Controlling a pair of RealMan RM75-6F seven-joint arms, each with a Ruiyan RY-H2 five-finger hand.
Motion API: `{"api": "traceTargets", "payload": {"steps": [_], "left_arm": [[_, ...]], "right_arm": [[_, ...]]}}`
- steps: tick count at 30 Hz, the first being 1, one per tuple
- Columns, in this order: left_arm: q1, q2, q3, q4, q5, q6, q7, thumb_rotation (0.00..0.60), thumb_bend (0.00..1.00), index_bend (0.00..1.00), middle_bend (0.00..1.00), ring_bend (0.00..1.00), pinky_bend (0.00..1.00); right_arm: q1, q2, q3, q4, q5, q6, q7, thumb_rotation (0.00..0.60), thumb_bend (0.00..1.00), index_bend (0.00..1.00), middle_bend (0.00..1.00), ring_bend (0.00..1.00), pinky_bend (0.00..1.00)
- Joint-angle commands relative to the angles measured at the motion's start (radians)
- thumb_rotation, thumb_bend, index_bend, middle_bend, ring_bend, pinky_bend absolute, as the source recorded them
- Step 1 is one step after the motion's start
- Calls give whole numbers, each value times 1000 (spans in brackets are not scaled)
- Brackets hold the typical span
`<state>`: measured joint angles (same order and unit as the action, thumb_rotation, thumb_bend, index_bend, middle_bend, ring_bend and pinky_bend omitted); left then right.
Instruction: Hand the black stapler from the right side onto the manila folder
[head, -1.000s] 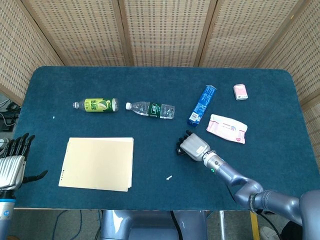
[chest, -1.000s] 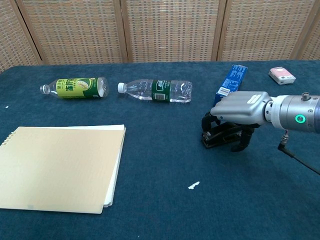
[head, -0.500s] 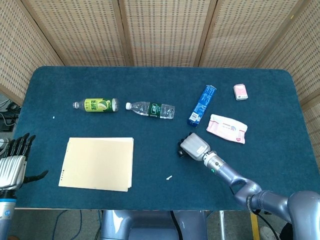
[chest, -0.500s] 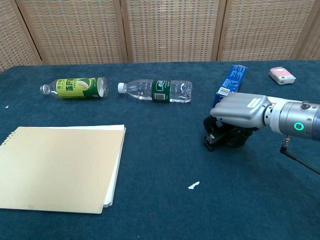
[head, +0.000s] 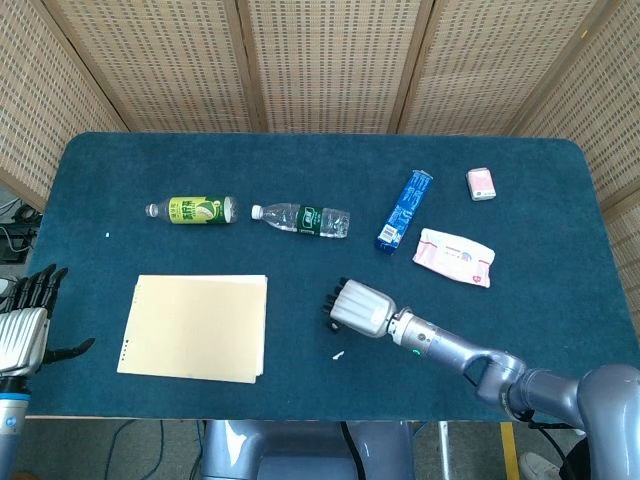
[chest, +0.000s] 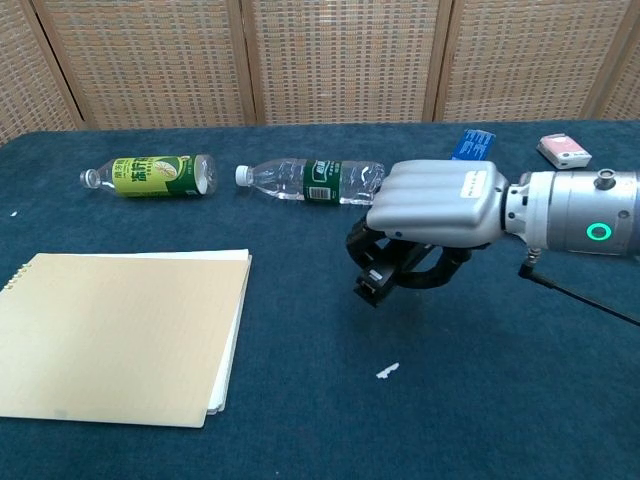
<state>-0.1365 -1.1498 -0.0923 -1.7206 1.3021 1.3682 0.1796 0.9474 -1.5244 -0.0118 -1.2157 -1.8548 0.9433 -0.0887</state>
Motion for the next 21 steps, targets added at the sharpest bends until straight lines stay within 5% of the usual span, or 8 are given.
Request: {"api": "traceTargets", "payload": {"steps": [1,10,21], "left_arm": [[-2,8,-6,3,-14,-8,-16,600,0,0,0,0,0],[-14,19,-19,20,-65,-48,-45,600,0,0,0,0,0],[-22,38,-28,35,-99,-79,-87,600,0,0,0,0,0]], "right_arm": [[79,20,-7,-53,-59,-44,6,600,742,603,606,583,550],[239,-27,-47,-38,-215,-41,99,600,742,602,609,586,560],[334,-126,-53,47,-219,-108,122,600,741,602,610,586,560]]}}
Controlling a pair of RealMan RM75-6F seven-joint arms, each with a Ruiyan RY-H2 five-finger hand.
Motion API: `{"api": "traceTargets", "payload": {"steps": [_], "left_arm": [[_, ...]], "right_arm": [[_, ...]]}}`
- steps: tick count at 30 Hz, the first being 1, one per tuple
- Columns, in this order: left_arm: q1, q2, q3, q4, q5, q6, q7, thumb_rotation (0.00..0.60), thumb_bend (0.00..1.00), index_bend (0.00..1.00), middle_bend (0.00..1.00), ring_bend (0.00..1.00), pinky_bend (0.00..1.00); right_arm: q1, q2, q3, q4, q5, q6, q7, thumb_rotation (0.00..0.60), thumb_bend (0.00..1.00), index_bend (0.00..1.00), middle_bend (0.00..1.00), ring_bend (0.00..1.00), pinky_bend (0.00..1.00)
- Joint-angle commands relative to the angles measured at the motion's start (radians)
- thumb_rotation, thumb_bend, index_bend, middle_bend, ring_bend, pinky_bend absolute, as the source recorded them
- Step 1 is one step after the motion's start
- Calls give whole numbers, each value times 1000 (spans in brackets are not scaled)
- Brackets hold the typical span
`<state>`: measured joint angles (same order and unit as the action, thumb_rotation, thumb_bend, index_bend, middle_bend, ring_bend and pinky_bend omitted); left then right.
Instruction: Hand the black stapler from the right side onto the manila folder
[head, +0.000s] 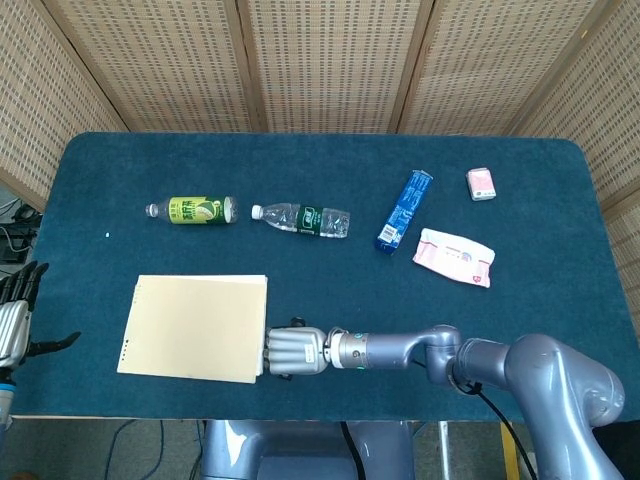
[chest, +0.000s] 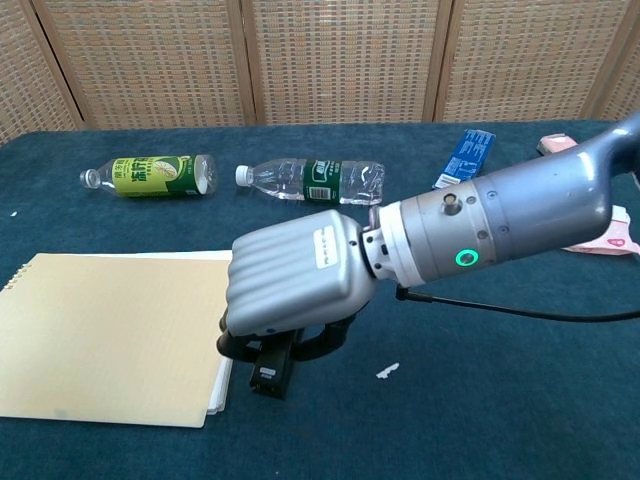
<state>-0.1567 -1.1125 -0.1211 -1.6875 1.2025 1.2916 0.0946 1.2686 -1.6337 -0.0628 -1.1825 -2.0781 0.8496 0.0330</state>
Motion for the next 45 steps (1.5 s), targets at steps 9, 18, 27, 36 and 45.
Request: {"api": "traceTargets", "payload": {"steps": [9,18,27,36,45], "left_arm": [[-7,2,3,8,-4,-15,-9,600,0,0,0,0,0],[-11,1,4,18,-17,-24,-13,600,0,0,0,0,0],[-9,5,8,19,-11,-19,-25,600,0,0,0,0,0],[-2,13,15,8,14,-4,-41,600,0,0,0,0,0],[2,18,24,11,45,3,-70,600,0,0,0,0,0]], "right_arm": [[36,-71,-40,70,3,-24,5,600,734,602,608,586,560],[47,-97,-76,130,-26,-1,-57,600,258,368,309,433,523],[18,-81,-73,118,10,-5,-157,600,37,229,189,377,480],[-15,4,-73,13,40,27,-223,600,0,133,130,351,436],[-152,302,-78,-230,49,217,-423,600,0,104,114,338,385]]}}
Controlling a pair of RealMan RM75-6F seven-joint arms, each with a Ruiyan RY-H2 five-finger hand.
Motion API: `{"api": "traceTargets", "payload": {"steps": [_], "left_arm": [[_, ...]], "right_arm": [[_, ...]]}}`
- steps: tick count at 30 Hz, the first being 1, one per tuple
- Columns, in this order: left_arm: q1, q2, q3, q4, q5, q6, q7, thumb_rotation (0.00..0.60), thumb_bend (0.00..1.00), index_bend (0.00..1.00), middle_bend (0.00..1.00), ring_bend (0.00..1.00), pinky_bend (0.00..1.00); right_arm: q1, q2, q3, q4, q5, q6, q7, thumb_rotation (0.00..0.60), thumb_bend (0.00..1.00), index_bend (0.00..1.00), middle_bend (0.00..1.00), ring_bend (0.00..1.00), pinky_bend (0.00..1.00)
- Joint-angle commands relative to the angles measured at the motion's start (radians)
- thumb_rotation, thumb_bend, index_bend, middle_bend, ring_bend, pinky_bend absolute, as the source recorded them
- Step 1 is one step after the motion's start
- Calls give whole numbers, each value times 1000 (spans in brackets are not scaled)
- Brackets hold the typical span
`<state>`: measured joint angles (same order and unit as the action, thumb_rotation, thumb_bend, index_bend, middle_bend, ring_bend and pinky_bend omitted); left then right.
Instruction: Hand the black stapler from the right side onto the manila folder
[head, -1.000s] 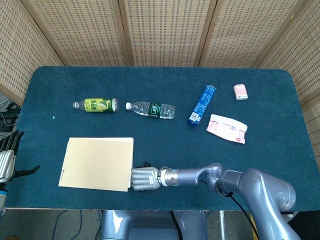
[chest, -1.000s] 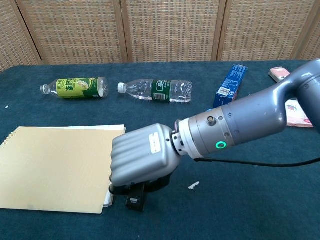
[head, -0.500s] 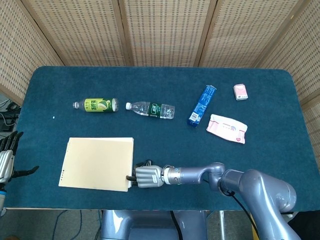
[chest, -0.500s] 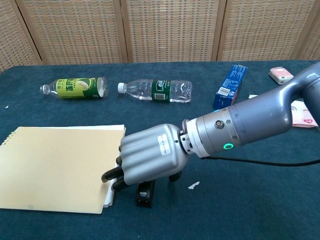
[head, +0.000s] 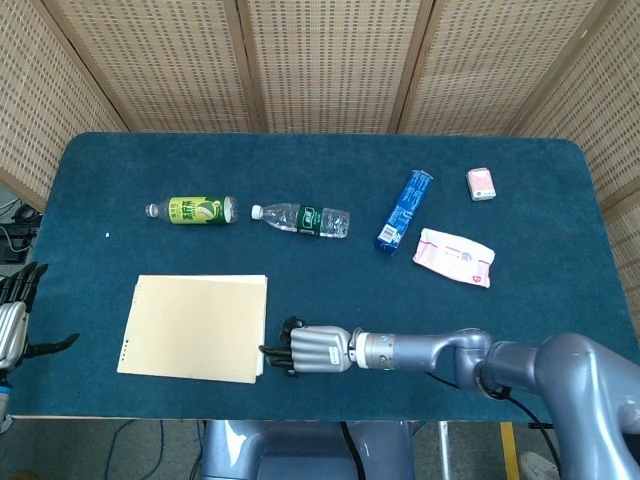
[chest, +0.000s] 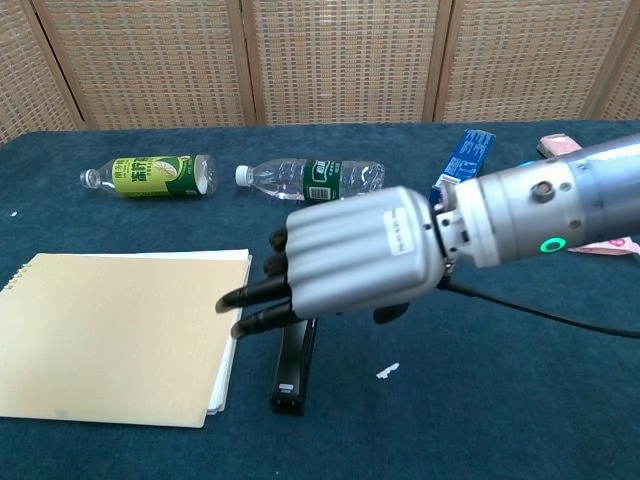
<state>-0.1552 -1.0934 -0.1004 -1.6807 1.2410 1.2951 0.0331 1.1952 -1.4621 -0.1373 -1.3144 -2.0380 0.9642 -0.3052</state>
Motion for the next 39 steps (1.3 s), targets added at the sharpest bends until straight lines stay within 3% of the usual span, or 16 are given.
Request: {"api": "traceTargets", "payload": {"steps": [1,4,8,10,14,21,28,33,39], "left_arm": [[1,-2,4,6,16,4,-14,600,0,0,0,0,0],[5,-11,10,14,48,27,-22,600,0,0,0,0,0],[3,-29,18,33,88,41,-26,600,0,0,0,0,0],[-8,-47,24,57,133,46,-38,600,0,0,0,0,0],[-49,-93,38,141,272,69,-63,600,0,0,0,0,0],[-165,-155,51,274,469,61,-94,600,0,0,0,0,0],[-285,-197,59,333,565,-15,-35,600,0,0,0,0,0],[-361,-218,92,386,652,-47,-65,600,0,0,0,0,0],[-488,-279,149,542,854,52,-194,600,0,0,0,0,0]], "right_arm": [[-123,190,2,-110,37,159,-97,600,0,104,115,338,373],[-252,293,-1,-51,85,348,-42,600,0,104,130,337,341],[-359,299,9,81,140,478,60,600,0,99,153,323,297],[-442,292,15,125,233,506,156,600,0,60,100,262,205],[-582,283,45,75,432,496,244,600,0,0,0,35,46],[-741,281,76,-58,607,500,332,600,0,0,0,0,0],[-807,297,71,-188,596,516,244,600,0,0,0,0,0],[-835,292,74,-255,581,533,164,600,0,0,0,0,0],[-878,248,77,-275,596,527,64,600,0,0,0,0,0]]}}
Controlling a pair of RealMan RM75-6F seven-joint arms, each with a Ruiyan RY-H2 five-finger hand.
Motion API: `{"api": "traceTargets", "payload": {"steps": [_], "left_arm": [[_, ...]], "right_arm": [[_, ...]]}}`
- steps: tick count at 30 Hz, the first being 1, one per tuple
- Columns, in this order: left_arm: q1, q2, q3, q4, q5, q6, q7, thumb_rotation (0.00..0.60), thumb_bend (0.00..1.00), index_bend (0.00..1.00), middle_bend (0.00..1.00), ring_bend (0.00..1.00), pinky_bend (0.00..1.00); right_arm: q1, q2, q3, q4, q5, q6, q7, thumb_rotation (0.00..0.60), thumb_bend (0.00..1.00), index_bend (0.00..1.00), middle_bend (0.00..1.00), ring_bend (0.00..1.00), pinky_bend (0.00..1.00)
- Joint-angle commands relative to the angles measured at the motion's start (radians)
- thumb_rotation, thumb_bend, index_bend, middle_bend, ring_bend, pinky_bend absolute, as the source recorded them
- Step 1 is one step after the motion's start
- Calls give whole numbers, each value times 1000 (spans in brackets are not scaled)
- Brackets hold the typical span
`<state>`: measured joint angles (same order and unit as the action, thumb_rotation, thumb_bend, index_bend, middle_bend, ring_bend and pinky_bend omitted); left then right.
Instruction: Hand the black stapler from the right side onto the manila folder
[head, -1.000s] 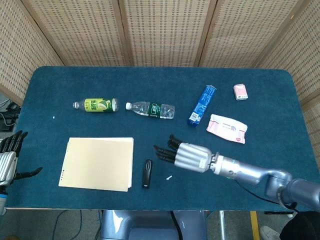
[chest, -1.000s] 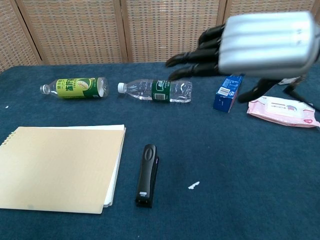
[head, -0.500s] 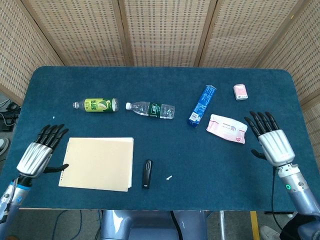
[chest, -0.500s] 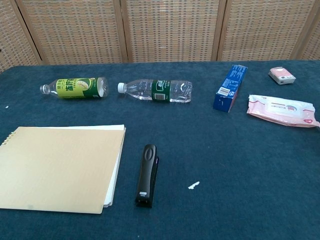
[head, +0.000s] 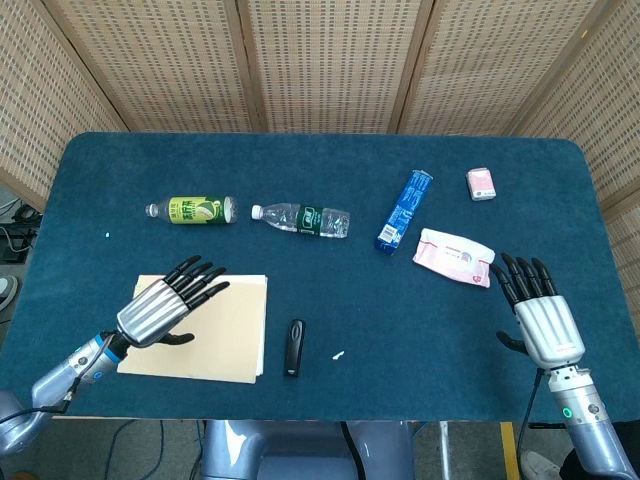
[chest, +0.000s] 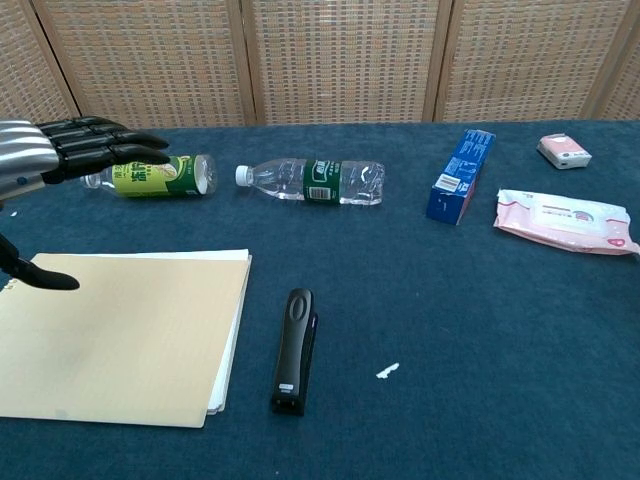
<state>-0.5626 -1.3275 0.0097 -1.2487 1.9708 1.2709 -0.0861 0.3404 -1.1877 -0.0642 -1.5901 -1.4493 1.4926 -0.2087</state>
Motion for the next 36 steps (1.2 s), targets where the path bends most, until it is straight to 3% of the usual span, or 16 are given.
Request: {"api": "traceTargets", "payload": {"steps": [1,11,16,23,28,36], "left_arm": [[-102,-61,50,157,162,114,-101,600,0,0,0,0,0],[-297,-204,99,459,340,277,-197,600,0,0,0,0,13],[-401,-281,138,562,371,240,-233,600,3,0,0,32,111],[-481,-342,199,607,391,191,-238,600,54,0,0,56,158],[-515,-371,217,624,375,171,-239,600,145,5,0,83,170],[-541,-419,257,665,342,126,-217,600,211,91,41,129,207]], "right_arm": [[-28,-36,8,11,8,-5,-32,600,0,0,0,0,0],[-41,-38,43,57,0,-35,3,600,0,0,0,0,0],[-50,-33,60,66,1,-47,23,600,0,0,0,0,0],[-59,-29,77,75,3,-60,48,600,0,0,0,0,0],[-64,-26,83,77,0,-70,61,600,0,0,0,0,0],[-72,-16,94,74,-8,-83,86,600,0,0,0,0,0]]}}
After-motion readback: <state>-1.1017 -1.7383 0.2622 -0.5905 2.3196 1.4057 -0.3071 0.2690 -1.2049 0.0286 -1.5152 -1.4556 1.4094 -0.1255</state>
